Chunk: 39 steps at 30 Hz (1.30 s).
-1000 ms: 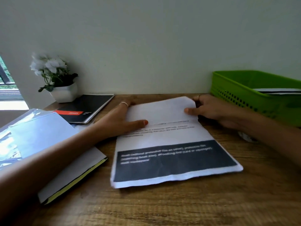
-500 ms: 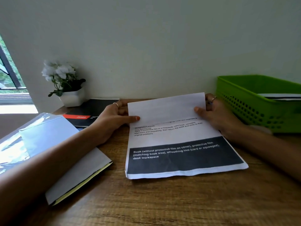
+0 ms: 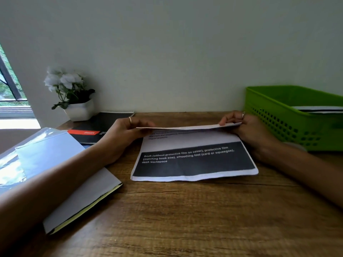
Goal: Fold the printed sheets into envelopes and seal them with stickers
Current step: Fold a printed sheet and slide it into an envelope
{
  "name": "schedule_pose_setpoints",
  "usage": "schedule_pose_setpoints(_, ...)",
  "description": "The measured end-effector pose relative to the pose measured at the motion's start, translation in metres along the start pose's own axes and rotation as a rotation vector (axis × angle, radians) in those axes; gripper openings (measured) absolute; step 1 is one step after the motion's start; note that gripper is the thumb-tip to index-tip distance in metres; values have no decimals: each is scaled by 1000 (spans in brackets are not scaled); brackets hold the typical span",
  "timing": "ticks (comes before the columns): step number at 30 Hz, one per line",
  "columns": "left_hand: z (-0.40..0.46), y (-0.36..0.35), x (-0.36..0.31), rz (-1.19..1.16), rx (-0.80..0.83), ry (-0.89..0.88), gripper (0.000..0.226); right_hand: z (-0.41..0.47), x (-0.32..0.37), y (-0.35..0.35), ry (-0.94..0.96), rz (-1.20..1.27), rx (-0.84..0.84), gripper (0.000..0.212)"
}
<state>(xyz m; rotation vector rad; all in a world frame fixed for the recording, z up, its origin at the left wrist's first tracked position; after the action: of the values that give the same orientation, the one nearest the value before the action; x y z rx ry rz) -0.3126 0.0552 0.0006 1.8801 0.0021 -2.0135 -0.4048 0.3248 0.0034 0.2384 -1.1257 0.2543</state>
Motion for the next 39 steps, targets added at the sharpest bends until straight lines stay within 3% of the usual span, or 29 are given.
schedule_pose_setpoints(9,0,-1,4,-258,-4,215,19,-1,0,-1,-28,-58,4,46)
schedule_pose_setpoints(18,-3,-2,8,-127,67,225,21,-4,8,-16,-10,9,97,32)
schedule_pose_setpoints(22,-2,-4,9,-131,88,218,23,-5,9,-14,63,-186,118,12)
schedule_pose_setpoints(25,-2,-4,10,-149,80,206,24,-6,9,-13,104,-277,130,18)
schedule_pose_setpoints(27,-1,-7,7,-176,110,169,31,-5,7,-11,88,-240,112,24)
schedule_pose_setpoints(30,2,-9,3,-184,193,101,67,-5,6,-11,67,-197,116,40)
schedule_pose_setpoints(33,4,-9,3,-178,200,92,87,-6,12,-15,149,-447,154,48)
schedule_pose_setpoints(37,4,-12,2,-106,167,106,62,-12,25,-25,320,-874,155,38)
schedule_pose_setpoints(39,5,-13,3,-77,157,108,49,-14,20,-36,341,-1203,217,35)
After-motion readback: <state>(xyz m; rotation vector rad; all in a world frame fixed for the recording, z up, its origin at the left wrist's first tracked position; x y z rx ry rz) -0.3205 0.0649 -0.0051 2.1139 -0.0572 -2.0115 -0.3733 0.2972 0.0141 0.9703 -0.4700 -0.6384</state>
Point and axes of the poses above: each hand's wrist, its own z-axis towards the middle knuckle, its own y-axis out of the back of the hand, x = y × z, the point moved 7 cm from there along z, towards the middle knuckle, and after that the axes turned 7 degrees about y, right-handed, at the moved point
